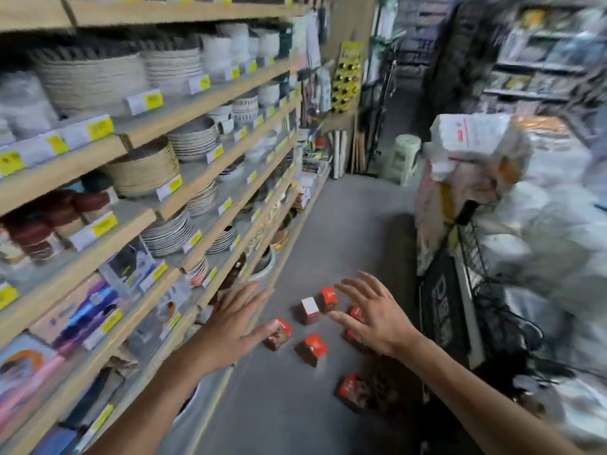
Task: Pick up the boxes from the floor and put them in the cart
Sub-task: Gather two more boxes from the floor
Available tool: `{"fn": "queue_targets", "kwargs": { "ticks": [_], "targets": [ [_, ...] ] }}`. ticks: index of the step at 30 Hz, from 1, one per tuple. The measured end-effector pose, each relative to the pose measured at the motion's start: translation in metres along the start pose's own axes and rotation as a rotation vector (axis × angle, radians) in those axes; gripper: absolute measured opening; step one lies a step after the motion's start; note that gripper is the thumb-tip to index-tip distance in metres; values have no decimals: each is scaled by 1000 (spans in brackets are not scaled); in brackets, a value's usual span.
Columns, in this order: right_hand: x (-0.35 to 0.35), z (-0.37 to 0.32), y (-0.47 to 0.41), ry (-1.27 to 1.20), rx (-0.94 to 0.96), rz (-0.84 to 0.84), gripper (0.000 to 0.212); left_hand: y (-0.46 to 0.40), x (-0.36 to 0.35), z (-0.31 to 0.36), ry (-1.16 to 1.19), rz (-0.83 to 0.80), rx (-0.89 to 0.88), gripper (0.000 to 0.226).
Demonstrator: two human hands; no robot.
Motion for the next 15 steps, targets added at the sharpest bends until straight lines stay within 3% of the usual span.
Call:
{"fn": "queue_targets", "kwargs": {
  "ticks": [11, 15],
  "targets": [
    [-16, 22, -31, 17, -272, -28, 84, -82, -14, -74, 86, -180, -35, 77],
    [-28, 30, -46, 3, -334, -31, 83, -111, -32, -93, 135, -264, -28, 85]
  ]
}}
Point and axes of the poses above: each hand's wrist, its own y-axis away from the middle knuckle, its own x-axis out of the back of the hand, z = x × y, the point moved 6 cm from there along -y, towards the middle knuckle, and after that the axes turned 1 degree about y, right-handed, at the moved point
